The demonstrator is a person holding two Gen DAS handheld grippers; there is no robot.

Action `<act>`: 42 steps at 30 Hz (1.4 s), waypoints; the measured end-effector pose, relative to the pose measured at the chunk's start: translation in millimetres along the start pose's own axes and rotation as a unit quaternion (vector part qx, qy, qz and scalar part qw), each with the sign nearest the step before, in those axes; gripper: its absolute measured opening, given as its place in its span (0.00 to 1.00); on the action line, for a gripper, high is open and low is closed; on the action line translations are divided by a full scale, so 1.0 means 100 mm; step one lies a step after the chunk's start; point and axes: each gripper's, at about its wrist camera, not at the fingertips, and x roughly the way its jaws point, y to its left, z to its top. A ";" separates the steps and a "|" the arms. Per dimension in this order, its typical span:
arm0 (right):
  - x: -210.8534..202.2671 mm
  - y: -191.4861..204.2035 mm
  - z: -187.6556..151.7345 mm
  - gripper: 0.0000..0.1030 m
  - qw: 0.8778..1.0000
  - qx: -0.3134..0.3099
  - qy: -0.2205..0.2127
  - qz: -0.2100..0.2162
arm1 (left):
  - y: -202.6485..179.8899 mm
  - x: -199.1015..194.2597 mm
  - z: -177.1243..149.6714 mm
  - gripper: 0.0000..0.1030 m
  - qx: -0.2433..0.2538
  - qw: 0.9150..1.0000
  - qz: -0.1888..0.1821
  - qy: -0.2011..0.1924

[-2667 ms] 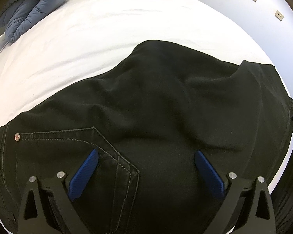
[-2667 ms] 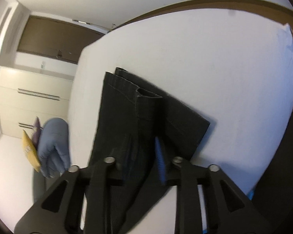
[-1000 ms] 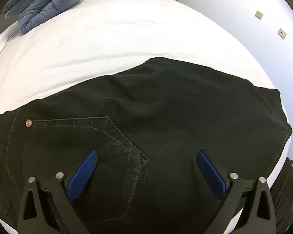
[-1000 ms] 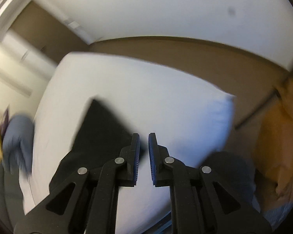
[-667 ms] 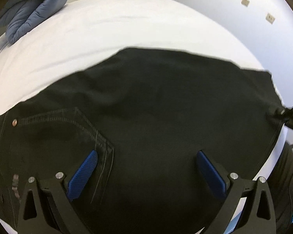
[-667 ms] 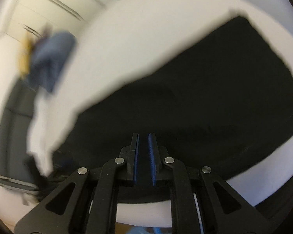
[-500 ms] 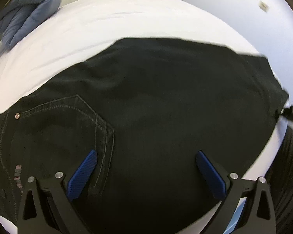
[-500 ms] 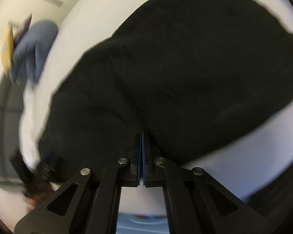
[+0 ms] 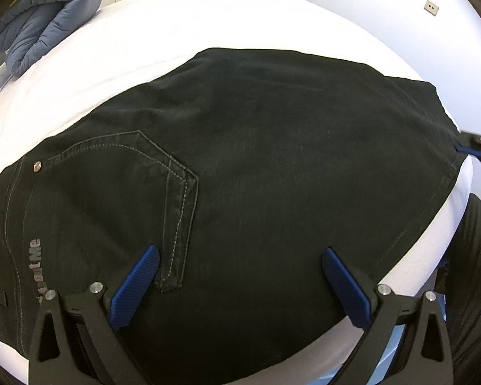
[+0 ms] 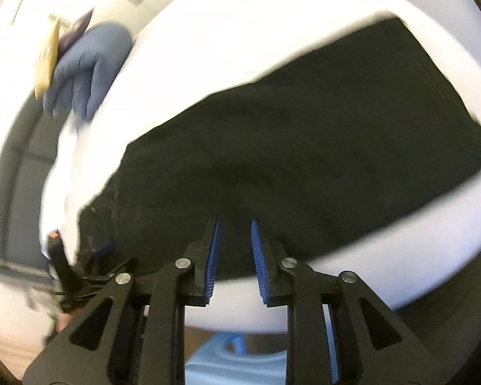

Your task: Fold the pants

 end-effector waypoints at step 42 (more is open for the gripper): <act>0.52 0.36 0.23 0.21 0.997 -0.020 0.005 0.075 | 0.42 -0.28 0.51 0.91 -0.126 0.985 -0.063 -0.105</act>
